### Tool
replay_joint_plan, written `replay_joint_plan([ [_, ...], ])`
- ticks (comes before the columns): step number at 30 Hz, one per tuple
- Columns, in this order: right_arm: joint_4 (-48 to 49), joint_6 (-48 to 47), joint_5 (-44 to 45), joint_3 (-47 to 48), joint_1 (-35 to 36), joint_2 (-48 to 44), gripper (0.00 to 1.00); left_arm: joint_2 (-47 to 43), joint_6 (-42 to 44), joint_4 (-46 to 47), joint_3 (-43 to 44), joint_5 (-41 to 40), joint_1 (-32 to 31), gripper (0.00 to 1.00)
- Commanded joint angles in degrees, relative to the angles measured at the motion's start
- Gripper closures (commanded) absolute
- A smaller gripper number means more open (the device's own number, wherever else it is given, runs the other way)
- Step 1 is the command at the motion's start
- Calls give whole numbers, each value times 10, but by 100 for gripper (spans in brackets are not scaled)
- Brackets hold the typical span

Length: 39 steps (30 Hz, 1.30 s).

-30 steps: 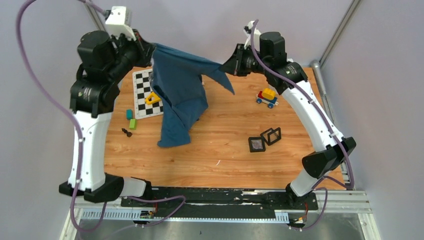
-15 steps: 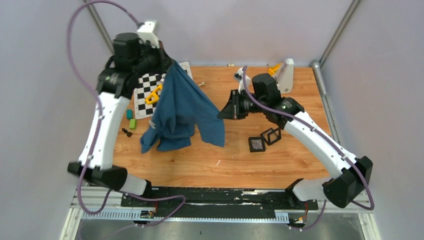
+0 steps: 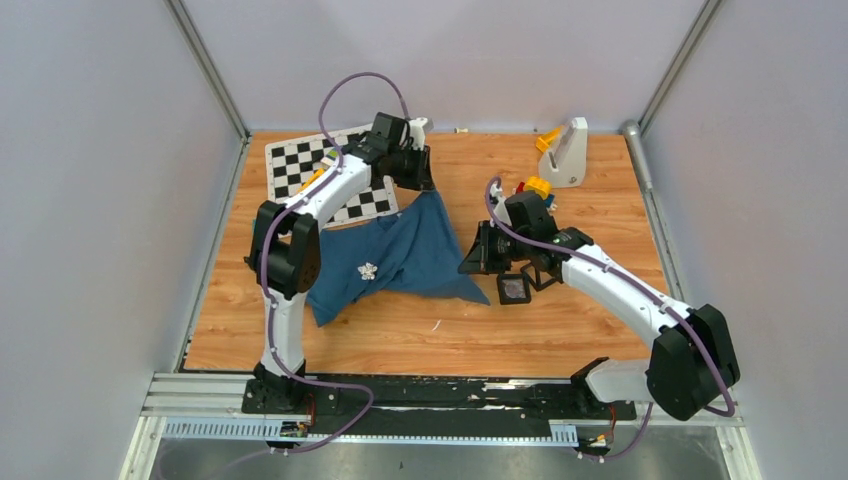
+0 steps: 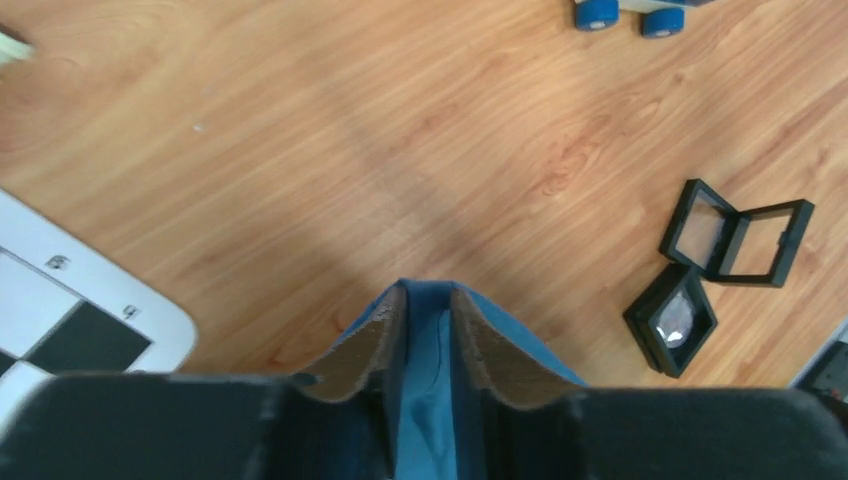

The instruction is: Remove the brooch from the garment

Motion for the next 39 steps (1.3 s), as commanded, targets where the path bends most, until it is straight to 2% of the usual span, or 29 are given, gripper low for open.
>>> replay_joint_plan([
  [1, 4, -25, 22, -7, -6, -23, 100, -28, 36, -8, 37, -23, -10, 53],
  [2, 2, -27, 25, -10, -10, -27, 100, -52, 40, -21, 32, -49, -11, 34],
  [4, 1, -30, 26, -15, -17, -32, 100, -105, 49, -53, -1, -125, -11, 23],
  [7, 2, -35, 28, -20, -24, -33, 100, -188, 48, -73, -90, -228, -11, 16],
  [11, 8, -37, 33, -21, -26, -27, 100, -318, 20, -75, -236, -279, -12, 15],
  [14, 18, -35, 22, -22, -27, -21, 100, -422, 8, -66, -365, -294, -30, 24],
  [16, 24, -35, 12, -22, -28, -15, 100, -474, -8, -62, -423, -316, -52, 27],
  [19, 28, -35, 8, -22, -27, -4, 100, -527, -32, -50, -479, -328, -85, 33],
  [22, 39, -32, -3, -26, -28, 7, 100, -552, -38, -21, -525, -340, -109, 32],
  [30, 48, -19, -20, -20, -28, 26, 100, -495, -31, 32, -558, -362, -139, 33],
  [34, 52, -14, -24, -17, -28, 27, 100, -459, -22, 67, -564, -365, -151, 39],
  [39, 48, -25, -16, -8, -28, 34, 100, -408, -27, 102, -570, -346, -151, 53],
])
